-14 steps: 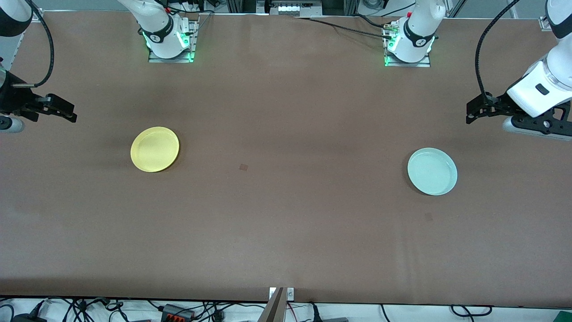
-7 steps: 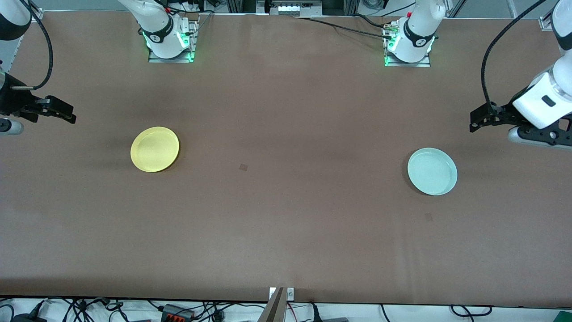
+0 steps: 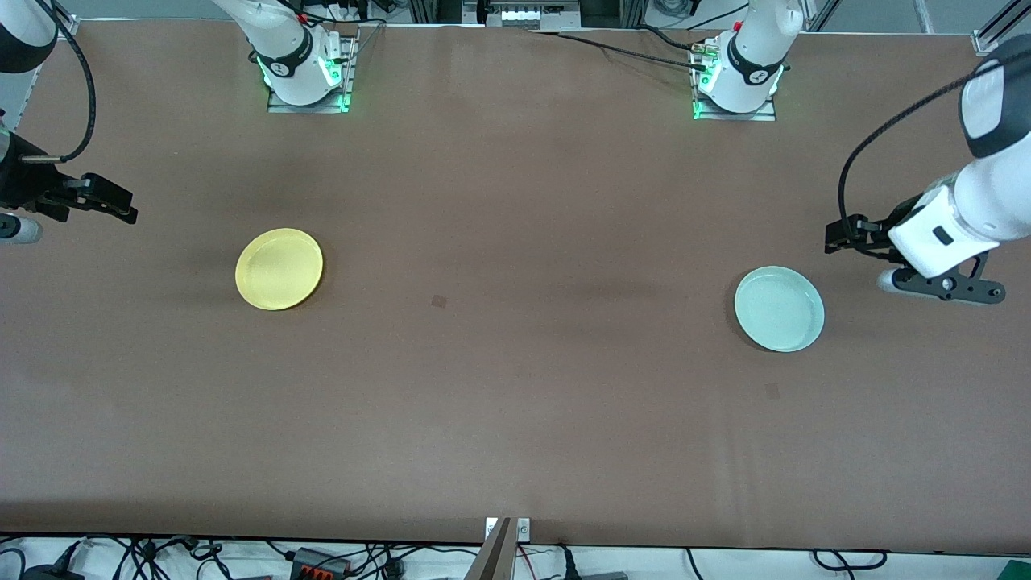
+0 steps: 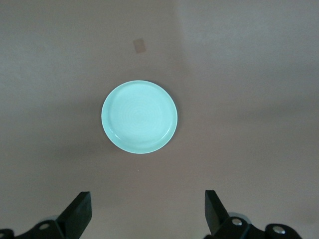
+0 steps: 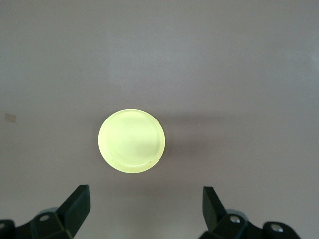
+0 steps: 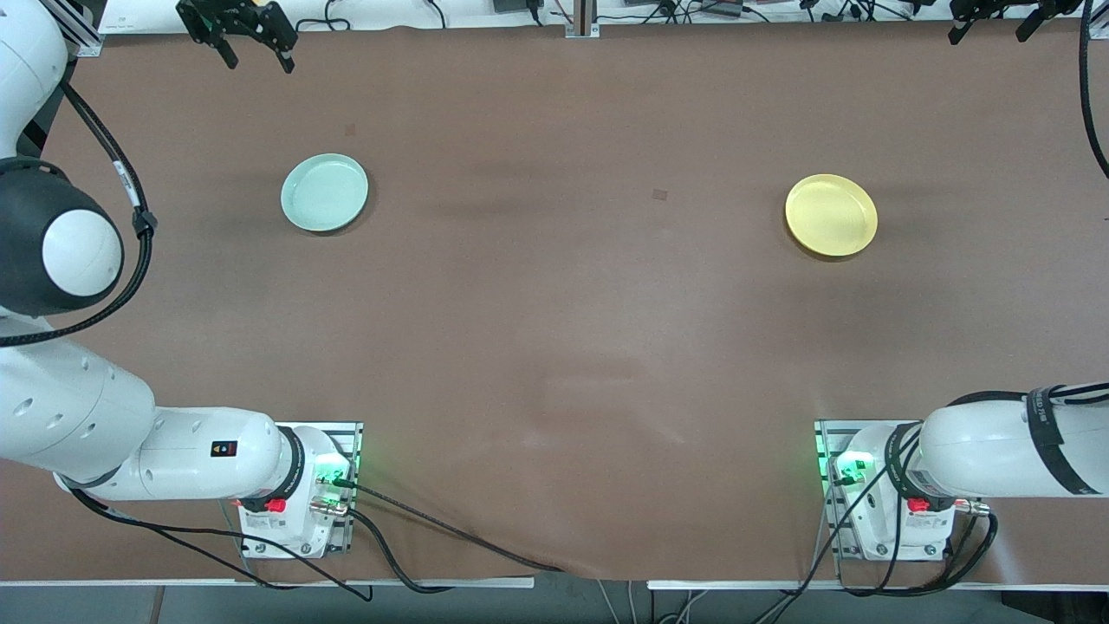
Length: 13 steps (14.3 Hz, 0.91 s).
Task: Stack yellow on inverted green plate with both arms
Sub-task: 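Reach the right gripper to the yellow plate while the left gripper reaches the green plate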
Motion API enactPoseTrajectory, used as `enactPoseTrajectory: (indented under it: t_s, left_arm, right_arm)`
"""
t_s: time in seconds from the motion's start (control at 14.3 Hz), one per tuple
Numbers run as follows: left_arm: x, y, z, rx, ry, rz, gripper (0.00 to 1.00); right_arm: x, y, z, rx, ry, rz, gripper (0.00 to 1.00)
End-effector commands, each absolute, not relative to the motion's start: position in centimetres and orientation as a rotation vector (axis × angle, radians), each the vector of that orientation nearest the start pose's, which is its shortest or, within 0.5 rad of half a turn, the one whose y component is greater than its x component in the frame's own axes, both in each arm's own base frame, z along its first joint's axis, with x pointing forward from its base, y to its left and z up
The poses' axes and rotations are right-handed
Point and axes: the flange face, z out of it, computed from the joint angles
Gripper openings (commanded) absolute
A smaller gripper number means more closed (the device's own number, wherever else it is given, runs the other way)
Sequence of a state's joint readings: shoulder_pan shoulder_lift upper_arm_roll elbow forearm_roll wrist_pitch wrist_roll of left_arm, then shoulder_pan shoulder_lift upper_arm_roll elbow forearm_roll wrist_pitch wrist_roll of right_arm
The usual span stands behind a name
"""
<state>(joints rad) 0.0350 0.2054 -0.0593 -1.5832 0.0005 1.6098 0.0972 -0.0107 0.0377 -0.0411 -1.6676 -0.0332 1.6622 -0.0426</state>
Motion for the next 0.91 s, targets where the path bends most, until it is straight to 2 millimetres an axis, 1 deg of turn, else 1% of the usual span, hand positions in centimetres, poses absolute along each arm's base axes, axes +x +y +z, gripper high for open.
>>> enactPoseTrajectory:
  t_s: [0.0, 0.07, 0.14, 0.21, 0.28, 0.35, 0.42, 0.49, 0.56, 0.63, 0.77, 0.84]
  left_arm:
    - [61.4, 2.7, 47.7, -3.158, 0.113, 0.370, 1.00]
    - [61.7, 3.9, 45.9, -3.160, 0.083, 0.411, 1.00]
    - [61.6, 5.3, 43.6, -3.173, 0.038, 0.466, 1.00]
    - [61.6, 7.5, 41.5, -3.187, -0.019, 0.463, 1.00]
    - [61.4, 8.7, 39.1, -3.196, -0.022, 0.434, 1.00]
    - [61.1, 9.0, 37.1, -3.204, 0.020, 0.397, 1.00]
    - [60.5, 9.5, 34.7, -3.211, 0.072, 0.357, 1.00]
    - [59.7, 10.8, 32.5, -3.219, 0.092, 0.323, 1.00]
    - [59.1, 11.7, 30.2, -3.241, 0.095, 0.288, 1.00]
    - [58.6, 11.8, 28.3, -3.267, 0.116, 0.259, 1.00]
    - [58.3, 12.3, 25.6, -3.303, 0.145, 0.199, 1.00]
    - [58.3, 13.1, 24.2, -3.315, 0.168, 0.185, 1.00]
  right_arm:
    - [57.5, -3.0, 56.0, -3.160, 0.008, 0.077, 1.00]
    - [57.5, -3.0, 55.9, -3.160, 0.008, 0.079, 1.00]
    - [57.6, -3.0, 55.8, -3.162, 0.010, 0.082, 1.00]
    - [58.0, -3.2, 54.6, -3.159, 0.018, 0.115, 1.00]
    - [58.5, -3.3, 53.2, -3.157, 0.000, 0.149, 1.00]
    - [59.3, -2.9, 51.1, -3.161, -0.017, 0.201, 1.00]
    - [60.0, -1.7, 48.8, -3.177, -0.053, 0.256, 1.00]
    - [60.6, 0.3, 47.3, -3.218, -0.118, 0.293, 1.00]
    - [60.9, 1.0, 45.7, -3.230, -0.143, 0.328, 1.00]
    - [61.2, 1.2, 45.0, -3.227, -0.149, 0.333, 1.00]
    - [61.8, 1.0, 43.4, -3.191, -0.120, 0.335, 1.00]
    - [62.2, 0.2, 41.6, -3.151, -0.085, 0.370, 1.00]
